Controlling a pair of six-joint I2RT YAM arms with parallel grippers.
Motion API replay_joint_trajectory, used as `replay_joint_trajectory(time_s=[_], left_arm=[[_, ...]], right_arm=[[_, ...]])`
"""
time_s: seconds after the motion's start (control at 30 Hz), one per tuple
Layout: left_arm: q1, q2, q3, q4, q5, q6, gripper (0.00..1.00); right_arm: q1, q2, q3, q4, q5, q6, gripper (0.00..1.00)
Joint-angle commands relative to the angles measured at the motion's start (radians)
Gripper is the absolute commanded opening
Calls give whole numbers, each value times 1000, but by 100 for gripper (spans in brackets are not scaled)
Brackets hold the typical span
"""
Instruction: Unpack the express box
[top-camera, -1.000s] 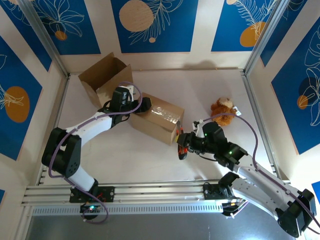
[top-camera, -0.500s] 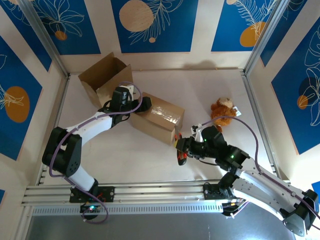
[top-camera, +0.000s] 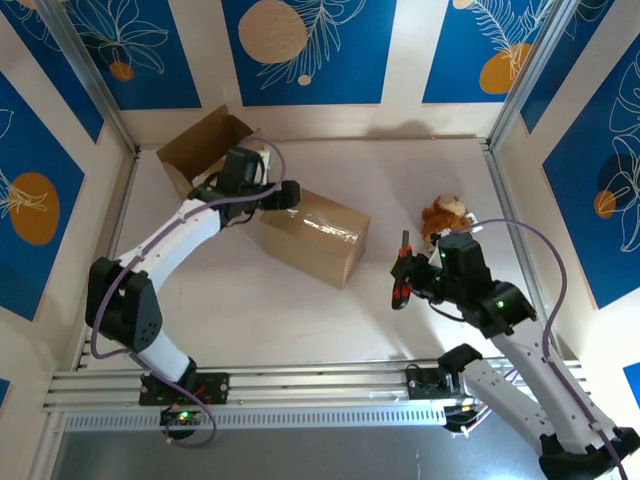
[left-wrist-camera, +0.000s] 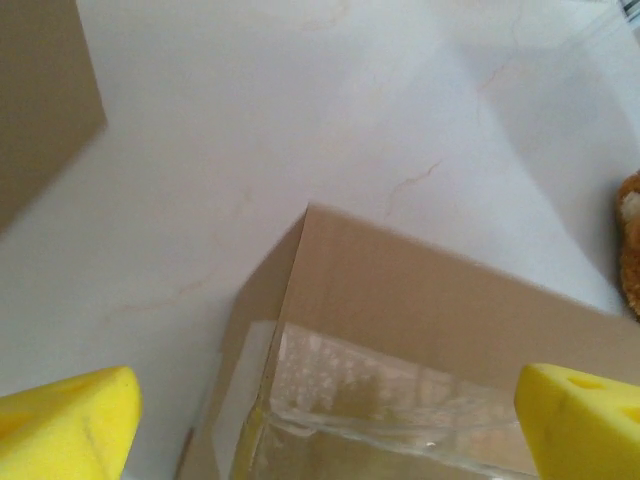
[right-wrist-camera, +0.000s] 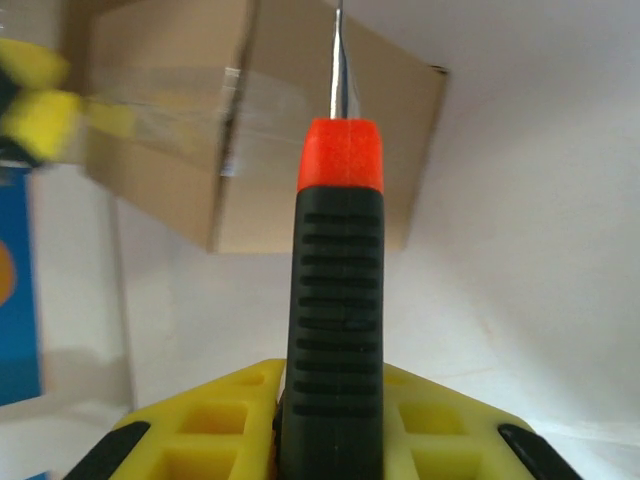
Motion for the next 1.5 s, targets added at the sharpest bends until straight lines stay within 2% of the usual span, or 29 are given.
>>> replay_joint_trajectory(time_s=[0.0,0.1,0.23,0.33,0.43,0.57,0.67,0.77,0.97,1.23,1.47], left_arm=[[-3,63,221,-222,-57,131,86],[-3,238,454,-298,-4,206,74],[-3,494,758,-393,25,304,69],[-3,662,956,-474,37,363,68],[-6,761,1048,-507,26,407,68],[-8,808,1048,-533,-27,460,68],[-13,796,996,-551,-65,484,68],[-17,727,872,-528,-116,493,68],[-17,559,631,-519,-214,434,68],[-75,297,230,-450,-192,285,67],[-196,145,-11,-422,-169,186,67]], right_arm=[[55,100,-6,-74,121,-24,0],[169,220,20,-96,269,60,0],[332,398,81,-134,393,190,0],[434,502,105,-142,423,295,0],[498,593,128,-126,421,375,0],[527,701,189,-107,415,415,0],[510,767,248,-108,419,408,0],[463,810,287,-92,405,382,0],[321,865,354,-20,374,273,0],[121,1038,602,83,285,-34,0],[43,1271,906,76,106,-294,0]])
